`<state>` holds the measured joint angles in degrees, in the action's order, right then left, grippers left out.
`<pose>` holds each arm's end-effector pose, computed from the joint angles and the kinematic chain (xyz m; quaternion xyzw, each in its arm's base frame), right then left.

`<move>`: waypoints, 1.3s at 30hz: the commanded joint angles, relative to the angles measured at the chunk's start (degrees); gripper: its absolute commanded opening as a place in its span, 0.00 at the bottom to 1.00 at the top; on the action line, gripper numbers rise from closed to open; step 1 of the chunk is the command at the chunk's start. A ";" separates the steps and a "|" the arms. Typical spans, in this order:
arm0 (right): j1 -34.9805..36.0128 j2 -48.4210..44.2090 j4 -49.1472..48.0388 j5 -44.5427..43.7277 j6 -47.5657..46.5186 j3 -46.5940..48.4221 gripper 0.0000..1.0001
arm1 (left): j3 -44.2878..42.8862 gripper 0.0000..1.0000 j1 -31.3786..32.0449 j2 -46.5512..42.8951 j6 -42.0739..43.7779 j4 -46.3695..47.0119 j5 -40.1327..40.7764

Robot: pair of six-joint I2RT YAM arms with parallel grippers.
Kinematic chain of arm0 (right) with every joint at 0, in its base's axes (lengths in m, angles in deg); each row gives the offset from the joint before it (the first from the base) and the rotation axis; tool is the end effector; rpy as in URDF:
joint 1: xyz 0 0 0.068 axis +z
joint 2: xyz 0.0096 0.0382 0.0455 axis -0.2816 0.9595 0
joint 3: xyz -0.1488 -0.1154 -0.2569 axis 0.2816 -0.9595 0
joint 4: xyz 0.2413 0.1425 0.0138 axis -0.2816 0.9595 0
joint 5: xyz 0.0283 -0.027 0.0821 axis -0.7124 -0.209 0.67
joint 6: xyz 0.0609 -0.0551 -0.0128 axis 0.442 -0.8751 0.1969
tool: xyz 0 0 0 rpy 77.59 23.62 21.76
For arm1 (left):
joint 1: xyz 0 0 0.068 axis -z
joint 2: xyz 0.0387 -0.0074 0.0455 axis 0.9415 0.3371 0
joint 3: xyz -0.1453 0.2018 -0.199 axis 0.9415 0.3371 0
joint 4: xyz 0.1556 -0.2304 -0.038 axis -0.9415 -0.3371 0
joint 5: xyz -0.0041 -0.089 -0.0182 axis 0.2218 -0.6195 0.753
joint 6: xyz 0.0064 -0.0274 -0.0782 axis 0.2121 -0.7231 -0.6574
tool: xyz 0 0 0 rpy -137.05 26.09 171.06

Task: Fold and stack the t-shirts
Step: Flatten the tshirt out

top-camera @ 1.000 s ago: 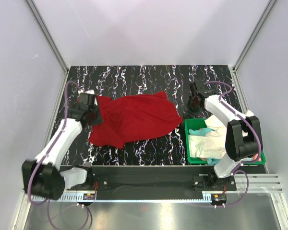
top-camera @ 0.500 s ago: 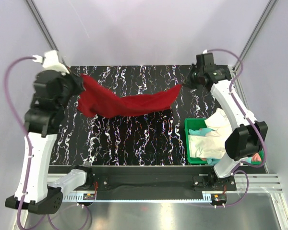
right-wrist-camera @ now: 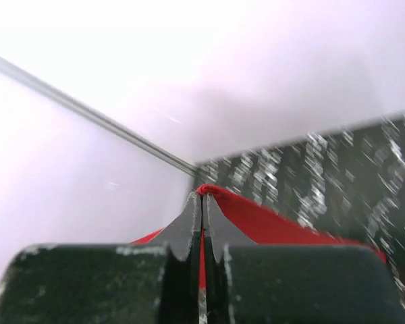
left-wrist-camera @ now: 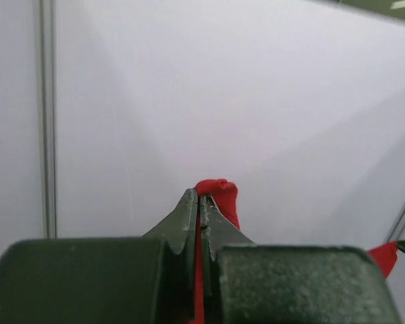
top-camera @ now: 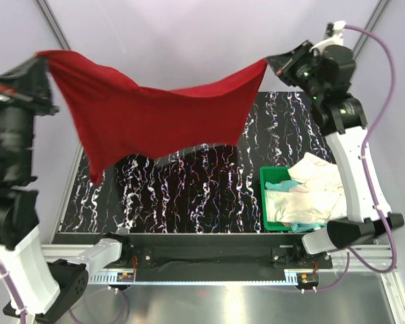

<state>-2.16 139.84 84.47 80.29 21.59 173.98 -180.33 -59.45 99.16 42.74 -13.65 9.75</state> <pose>0.3390 0.0932 0.5807 0.1311 0.7097 0.3497 0.5974 0.0718 -0.0043 0.7063 -0.0466 0.5268 -0.1160 0.8408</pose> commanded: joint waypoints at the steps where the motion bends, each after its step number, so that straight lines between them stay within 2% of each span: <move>1: -0.22 -6.25 -9.64 3.64 0.90 2.74 0.00 | -10.01 0.00 -0.04 -0.66 5.38 6.86 -2.56; 6: -0.22 -13.71 -12.54 9.00 1.87 2.57 0.00 | -19.27 0.00 0.13 -1.36 7.06 7.65 -4.32; 11: -0.22 -19.01 -12.82 10.24 4.07 1.07 0.00 | -16.74 0.00 1.89 -5.41 6.88 10.90 -5.29; 14: -0.22 -19.89 -12.55 9.89 4.25 -0.77 0.00 | -9.72 0.00 2.94 -6.73 7.06 13.18 -4.33; 15: -0.13 -19.63 -12.98 9.45 4.07 -1.82 0.00 | -4.83 0.00 3.03 -7.08 7.06 13.80 -3.89; 20: -0.22 -16.21 -22.72 7.07 3.98 -12.62 0.00 | 11.54 0.00 3.12 -6.47 8.72 18.89 -1.08; 25: -0.22 -4.18 -32.14 4.71 2.32 -19.05 0.00 | 32.87 0.00 1.64 -3.83 11.89 28.45 6.22; 30: -0.48 13.57 -38.55 2.33 1.34 -17.66 0.00 | 44.78 0.00 -6.18 7.47 7.87 35.32 0.88; 34: -0.83 29.29 -39.00 2.94 1.08 -7.92 0.00 | 47.26 0.00 -10.85 19.88 2.33 40.51 -2.65; 37: -1.10 41.95 -35.76 2.77 1.26 7.51 0.00 | 44.45 0.00 -14.97 30.51 -0.84 41.05 -4.50; 39: -1.45 50.66 -32.86 3.03 1.26 14.57 0.00 | 41.12 0.00 -15.95 37.17 -1.46 40.79 -6.77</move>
<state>-2.84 185.17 53.11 84.42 23.86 176.91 -133.36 -73.57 131.66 44.95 19.00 6.80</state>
